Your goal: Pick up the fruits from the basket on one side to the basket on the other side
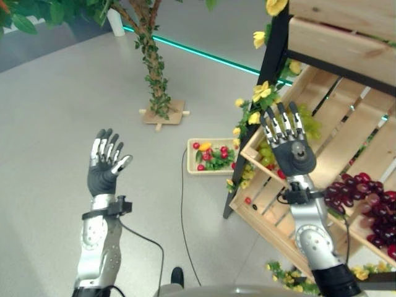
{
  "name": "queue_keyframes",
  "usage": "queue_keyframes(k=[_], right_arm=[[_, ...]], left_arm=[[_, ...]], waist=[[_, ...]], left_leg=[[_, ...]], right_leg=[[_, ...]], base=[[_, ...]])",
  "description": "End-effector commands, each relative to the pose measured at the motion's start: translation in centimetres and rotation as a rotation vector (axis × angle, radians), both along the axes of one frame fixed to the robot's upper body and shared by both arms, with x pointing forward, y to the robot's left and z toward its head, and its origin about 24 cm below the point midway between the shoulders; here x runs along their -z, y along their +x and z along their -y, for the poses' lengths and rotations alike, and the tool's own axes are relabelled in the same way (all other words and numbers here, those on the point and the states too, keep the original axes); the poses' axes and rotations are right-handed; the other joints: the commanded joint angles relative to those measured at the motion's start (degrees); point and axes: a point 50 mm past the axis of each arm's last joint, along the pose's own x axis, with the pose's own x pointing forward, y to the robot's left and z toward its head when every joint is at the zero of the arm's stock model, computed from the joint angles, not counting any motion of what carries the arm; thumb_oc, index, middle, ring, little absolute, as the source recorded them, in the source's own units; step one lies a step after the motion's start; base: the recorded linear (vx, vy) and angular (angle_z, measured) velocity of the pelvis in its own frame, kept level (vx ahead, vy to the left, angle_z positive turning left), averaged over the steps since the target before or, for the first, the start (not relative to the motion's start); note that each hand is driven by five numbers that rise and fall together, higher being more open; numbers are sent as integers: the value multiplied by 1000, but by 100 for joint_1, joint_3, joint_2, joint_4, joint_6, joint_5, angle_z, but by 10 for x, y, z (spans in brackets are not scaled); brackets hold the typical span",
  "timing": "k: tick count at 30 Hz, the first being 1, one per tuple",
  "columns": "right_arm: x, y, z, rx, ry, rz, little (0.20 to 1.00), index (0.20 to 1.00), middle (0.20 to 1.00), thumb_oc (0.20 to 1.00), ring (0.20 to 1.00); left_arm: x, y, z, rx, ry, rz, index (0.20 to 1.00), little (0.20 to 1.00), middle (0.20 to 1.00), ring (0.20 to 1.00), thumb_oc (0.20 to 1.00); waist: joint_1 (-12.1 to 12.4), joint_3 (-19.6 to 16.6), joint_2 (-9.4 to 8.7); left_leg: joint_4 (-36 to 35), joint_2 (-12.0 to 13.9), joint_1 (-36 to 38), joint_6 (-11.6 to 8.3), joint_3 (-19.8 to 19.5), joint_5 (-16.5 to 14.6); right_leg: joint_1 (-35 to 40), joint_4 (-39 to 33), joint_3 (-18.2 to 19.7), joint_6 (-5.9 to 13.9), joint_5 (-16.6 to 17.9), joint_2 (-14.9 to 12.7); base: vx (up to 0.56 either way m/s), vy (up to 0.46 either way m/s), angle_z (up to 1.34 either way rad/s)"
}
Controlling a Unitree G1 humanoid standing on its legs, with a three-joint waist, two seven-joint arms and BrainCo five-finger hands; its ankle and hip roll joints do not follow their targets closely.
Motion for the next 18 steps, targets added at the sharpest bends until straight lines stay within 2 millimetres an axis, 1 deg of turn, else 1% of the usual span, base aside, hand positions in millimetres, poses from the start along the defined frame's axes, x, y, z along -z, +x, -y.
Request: queue_keyframes(k=[1, 4, 5, 6, 7, 8, 9, 10, 11, 12, 13, 14, 15, 16, 17, 18], right_arm=[[-18, -7, 4, 4, 47, 110, 1000, 1000, 1000, 1000, 1000], [-19, -6, 7, 16, 20, 111, 1000, 1000, 1000, 1000, 1000], [-19, -6, 7, 17, 20, 112, 1000, 1000, 1000, 1000, 1000], [-20, -5, 8, 27, 11, 110, 1000, 1000, 1000, 1000, 1000], [-20, -4, 10, 41, -5, 110, 1000, 1000, 1000, 1000, 1000], [-20, -4, 10, 42, -5, 110, 1000, 1000, 1000, 1000, 1000], [-24, -3, 12, 59, -20, 121, 1000, 1000, 1000, 1000, 1000], [-24, -3, 12, 59, -21, 121, 1000, 1000, 1000, 1000, 1000], [-28, -1, 13, 68, -26, 138, 1000, 1000, 1000, 1000, 1000], [-28, -1, 13, 68, -26, 139, 1000, 1000, 1000, 1000, 1000], [-30, -1, 15, 83, -39, 146, 1000, 1000, 1000, 1000, 1000], [-31, -2, 15, 85, -44, 150, 1000, 1000, 1000, 1000, 1000], [-31, -2, 15, 88, -44, 153, 1000, 1000, 1000, 1000, 1000], [-31, -2, 15, 88, -44, 153, 1000, 1000, 1000, 1000, 1000], [-31, -4, 18, 108, -67, 152, 1000, 1000, 1000, 1000, 1000], [-32, -5, 21, 129, -91, 155, 1000, 1000, 1000, 1000, 1000]], left_arm=[[-22, 3, -6, 17, 46, 106, 1000, 1000, 1000, 1000, 1000], [-19, 3, -4, 34, 29, 99, 1000, 1000, 1000, 1000, 1000], [-19, 3, -4, 35, 29, 99, 1000, 1000, 1000, 1000, 1000], [-19, 2, -2, 50, 21, 96, 1000, 1000, 1000, 1000, 1000], [-19, 2, -1, 60, 21, 94, 1000, 1000, 1000, 1000, 1000], [-19, 2, -1, 60, 21, 94, 1000, 1000, 1000, 1000, 1000], [-19, 3, 1, 71, 20, 96, 1000, 1000, 1000, 1000, 1000], [-19, 3, 1, 71, 20, 96, 1000, 1000, 1000, 1000, 1000], [-20, 5, 4, 89, 21, 96, 1000, 1000, 1000, 1000, 1000], [-20, 5, 4, 89, 21, 97, 1000, 1000, 1000, 1000, 1000], [-21, 6, 6, 105, 29, 102, 1000, 1000, 1000, 1000, 1000], [-22, 6, 7, 114, 34, 106, 1000, 1000, 1000, 1000, 1000], [-24, 5, 7, 121, 37, 115, 1000, 1000, 1000, 1000, 1000], [-24, 5, 7, 121, 37, 115, 1000, 1000, 1000, 1000, 1000], [-25, 5, 7, 124, 35, 125, 1000, 1000, 1000, 1000, 1000], [-28, 6, 7, 122, 43, 137, 1000, 1000, 1000, 1000, 1000]], waist=[[-16, -168, -343], [6, -83, -321], [-2, -82, -318], [59, 19, -293], [78, 73, -267], [64, 70, -264], [92, 207, -215], [86, 204, -215], [66, 309, -263], [60, 298, -252], [8, 273, -324], [3, 260, -359], [-21, 219, -368], [-24, 213, -368], [-91, 147, -376], [-183, 84, -366]], left_leg=[[131, -419, -193, 244, -86, -224], [269, -359, -320, 158, -269, -127], [275, -359, -326, 155, -278, -127], [336, -342, -485, 86, -469, 10], [314, -335, -563, 48, -579, 103], [312, -338, -571, 45, -595, 111], [352, -368, -812, -66, -791, 294], [355, -369, -818, -66, -796, 294], [710, -460, -907, -66, -647, 116], [715, -454, -934, -68, -656, 129], [1130, -449, -884, -27, -381, -265], [1317, -456, -814, -2, -297, -511], [1376, -441, -747, 10, -265, -666], [1375, -442, -753, 10, -268, -663], [1481, -266, -401, 27, -111, -968], [1442, -34, -143, 14, 63, -988]], right_leg=[[204, -137, 138, 358, 148, -63], [182, -118, 79, 252, 90, 34], [181, -118, 70, 250, 90, 36], [167, -147, 12, 179, 56, 110], [135, -150, -54, 160, 48, 135], [131, -149, -70, 158, 47, 135], [23, -137, -227, 118, 52, 162], [19, -135, -233, 118, 51, 161], [-117, -155, -446, 148, 135, 23], [-134, -168, -455, 148, 157, 32], [-191, -336, -687, 208, 303, -156], [-192, -408, -767, 230, 343, -232], [-214, -484, -859, 236, 407, -279], [-219, -486, -862, 236, 409, -279], [-222, -540, -1065, 238, 436, -366], [-250, -559, -1236, 231, 459, -415]], base=[[-39, -103, 14], [-82, -141, 23], [-142, -172, 24], [-154, -166, 27], [-154, -166, 32], [-225, -115, 53], [-169, -63, 65], [-349, -99, 101], [-189, -36, 83], [-327, -51, 106], [-210, -22, 74], [-266, -22, 89], [-128, -7, 62], [-127, 10, 76], [-102, 21, 85], [-107, 48, 96]])
